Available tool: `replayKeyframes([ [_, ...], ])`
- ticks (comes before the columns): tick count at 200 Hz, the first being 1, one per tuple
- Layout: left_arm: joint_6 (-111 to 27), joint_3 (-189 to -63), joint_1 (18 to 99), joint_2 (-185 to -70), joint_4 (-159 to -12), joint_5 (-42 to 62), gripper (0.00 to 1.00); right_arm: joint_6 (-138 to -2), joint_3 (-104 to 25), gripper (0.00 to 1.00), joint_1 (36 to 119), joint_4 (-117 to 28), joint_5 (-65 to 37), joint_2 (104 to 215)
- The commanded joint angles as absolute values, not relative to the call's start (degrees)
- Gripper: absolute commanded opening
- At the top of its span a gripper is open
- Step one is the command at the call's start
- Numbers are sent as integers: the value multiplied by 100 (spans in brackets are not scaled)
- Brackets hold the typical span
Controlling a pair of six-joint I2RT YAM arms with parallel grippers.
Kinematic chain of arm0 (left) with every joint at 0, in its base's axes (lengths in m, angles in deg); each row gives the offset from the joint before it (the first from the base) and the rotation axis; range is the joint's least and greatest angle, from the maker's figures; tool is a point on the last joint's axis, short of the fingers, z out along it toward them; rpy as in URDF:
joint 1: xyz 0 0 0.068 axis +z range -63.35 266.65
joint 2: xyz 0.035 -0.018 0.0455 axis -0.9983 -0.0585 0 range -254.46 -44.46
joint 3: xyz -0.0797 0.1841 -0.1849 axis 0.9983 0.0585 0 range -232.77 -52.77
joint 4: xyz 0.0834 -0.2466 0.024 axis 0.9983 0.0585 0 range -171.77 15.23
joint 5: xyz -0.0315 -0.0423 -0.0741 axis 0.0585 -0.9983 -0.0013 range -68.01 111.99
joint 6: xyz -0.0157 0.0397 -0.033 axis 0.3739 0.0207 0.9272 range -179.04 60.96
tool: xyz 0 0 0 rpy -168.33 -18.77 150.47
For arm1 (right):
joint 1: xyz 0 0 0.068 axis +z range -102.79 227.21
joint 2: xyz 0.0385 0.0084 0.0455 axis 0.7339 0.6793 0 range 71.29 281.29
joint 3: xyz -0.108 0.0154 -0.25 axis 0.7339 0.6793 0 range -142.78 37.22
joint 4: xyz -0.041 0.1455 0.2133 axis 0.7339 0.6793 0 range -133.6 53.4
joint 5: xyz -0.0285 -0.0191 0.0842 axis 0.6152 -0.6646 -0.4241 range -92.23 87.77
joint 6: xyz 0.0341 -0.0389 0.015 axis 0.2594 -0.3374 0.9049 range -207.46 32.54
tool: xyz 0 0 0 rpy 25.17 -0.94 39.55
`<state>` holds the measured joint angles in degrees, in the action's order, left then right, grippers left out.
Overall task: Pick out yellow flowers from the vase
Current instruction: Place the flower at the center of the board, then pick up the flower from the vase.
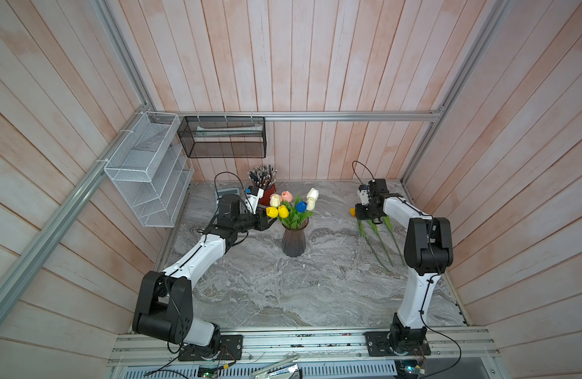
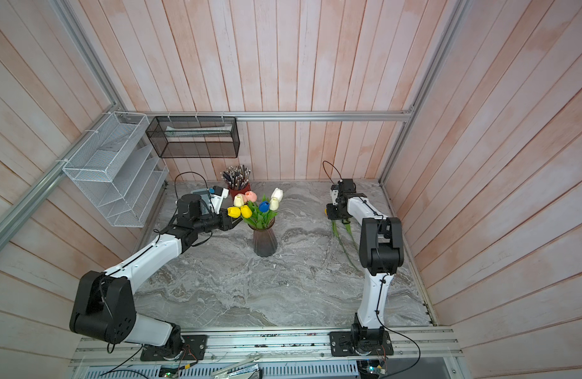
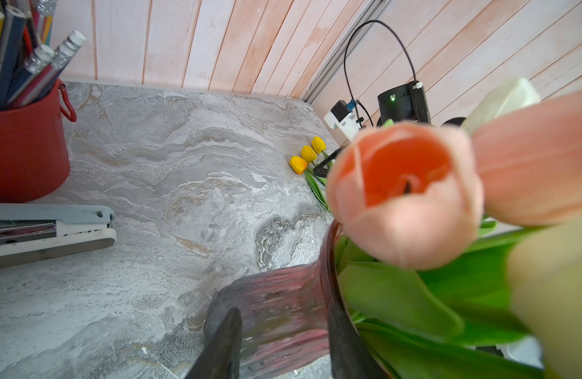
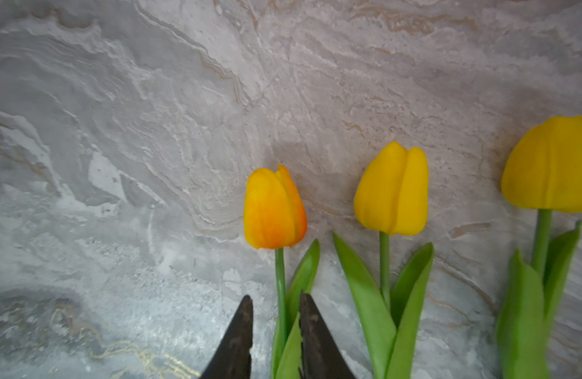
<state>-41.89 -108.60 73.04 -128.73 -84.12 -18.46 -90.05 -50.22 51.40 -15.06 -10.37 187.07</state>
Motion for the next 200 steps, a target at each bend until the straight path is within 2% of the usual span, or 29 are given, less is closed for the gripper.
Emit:
replayKeyframes([
  [1, -4260, -10948, 7333, -12869, -8397, -1835, 44, -8988, -4716, 29, 5108, -1502, -1812, 17850],
  [36, -4262, -10963, 7331, -12883, -8380, -1835, 44, -8853, -3430, 30, 5163, -2750, -3150, 16227],
  [61, -4289, -10998, 7329, -12896, -8353, -1831, 44, -8708, -2588, 37, 5199, -3771, -3713, 15164],
  [84, -4290, -10981, 7329, -12884, -8345, -1826, 44, -8733, -2350, 44, 5221, -4124, -4116, 14557],
  [118, -4258, -10998, 7329, -12874, -8358, -1844, 44, -8394, -2054, 45, 5337, -4747, -4854, 13879],
  [150, -4271, -11007, 7331, -12855, -8329, -1852, 44, -8327, -1689, 44, 6046, -5225, -4785, 13269],
  [200, -4287, -11022, 7335, -12921, -8326, -1853, 44, -8376, -1763, 34, 7486, -5150, -4159, 13211],
])
